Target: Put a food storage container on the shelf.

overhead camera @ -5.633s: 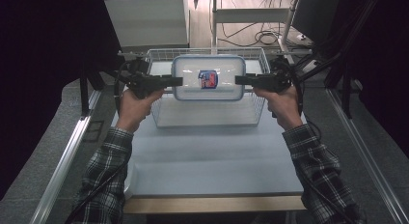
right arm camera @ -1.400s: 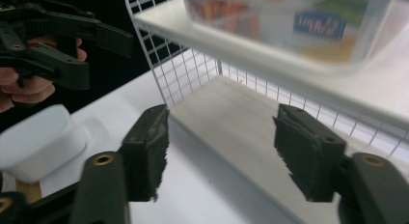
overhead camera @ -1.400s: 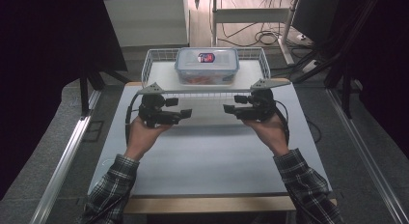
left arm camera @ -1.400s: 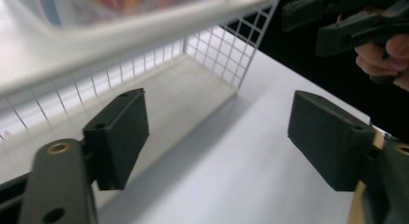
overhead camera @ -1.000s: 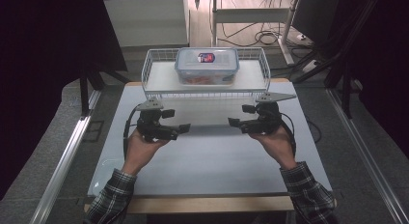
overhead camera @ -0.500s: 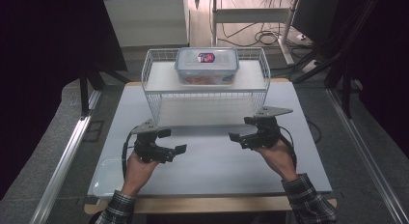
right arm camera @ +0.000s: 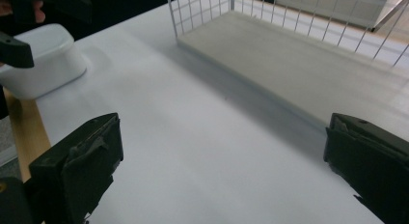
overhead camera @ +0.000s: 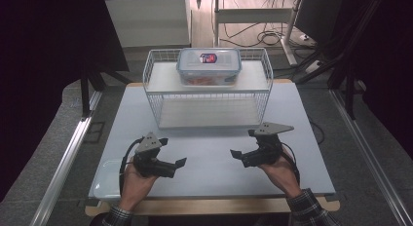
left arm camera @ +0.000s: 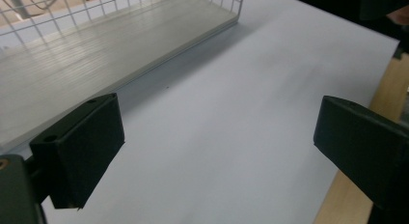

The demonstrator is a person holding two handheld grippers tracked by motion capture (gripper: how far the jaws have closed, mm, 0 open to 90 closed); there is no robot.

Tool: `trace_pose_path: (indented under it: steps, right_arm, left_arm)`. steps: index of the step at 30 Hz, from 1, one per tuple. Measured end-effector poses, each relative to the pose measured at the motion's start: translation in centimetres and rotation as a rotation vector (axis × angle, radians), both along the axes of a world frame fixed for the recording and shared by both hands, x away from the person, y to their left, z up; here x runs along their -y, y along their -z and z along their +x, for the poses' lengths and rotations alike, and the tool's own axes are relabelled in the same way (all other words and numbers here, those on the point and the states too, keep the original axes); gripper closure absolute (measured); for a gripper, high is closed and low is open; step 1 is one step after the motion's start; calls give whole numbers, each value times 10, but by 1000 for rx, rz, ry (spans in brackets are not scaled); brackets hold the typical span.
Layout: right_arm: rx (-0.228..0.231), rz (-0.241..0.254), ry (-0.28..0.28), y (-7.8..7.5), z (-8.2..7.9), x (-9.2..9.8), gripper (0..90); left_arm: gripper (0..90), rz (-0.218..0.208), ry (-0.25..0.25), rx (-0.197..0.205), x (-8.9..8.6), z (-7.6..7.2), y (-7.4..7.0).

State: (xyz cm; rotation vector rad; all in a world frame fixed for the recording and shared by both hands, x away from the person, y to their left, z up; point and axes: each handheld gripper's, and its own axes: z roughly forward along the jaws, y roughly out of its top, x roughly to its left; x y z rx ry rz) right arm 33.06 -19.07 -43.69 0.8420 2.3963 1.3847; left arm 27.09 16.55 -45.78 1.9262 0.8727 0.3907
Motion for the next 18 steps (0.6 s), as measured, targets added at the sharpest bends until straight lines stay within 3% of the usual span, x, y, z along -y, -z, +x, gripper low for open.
trace_pose_path:
  steps: [6, 11, 18]
  right_arm:
    - [-17, -13, -1, 15, -13, 1, 3]
    - [3, -34, -6, 26, -24, 1, 13]
    - [10, -52, 0, 36, -36, 6, 18]
  left_arm:
    - [34, 1, -4, -10, -2, -9, 15]
    - [34, 12, 4, -40, 0, -15, 30]
    - [34, 33, 15, -63, 3, -21, 37]
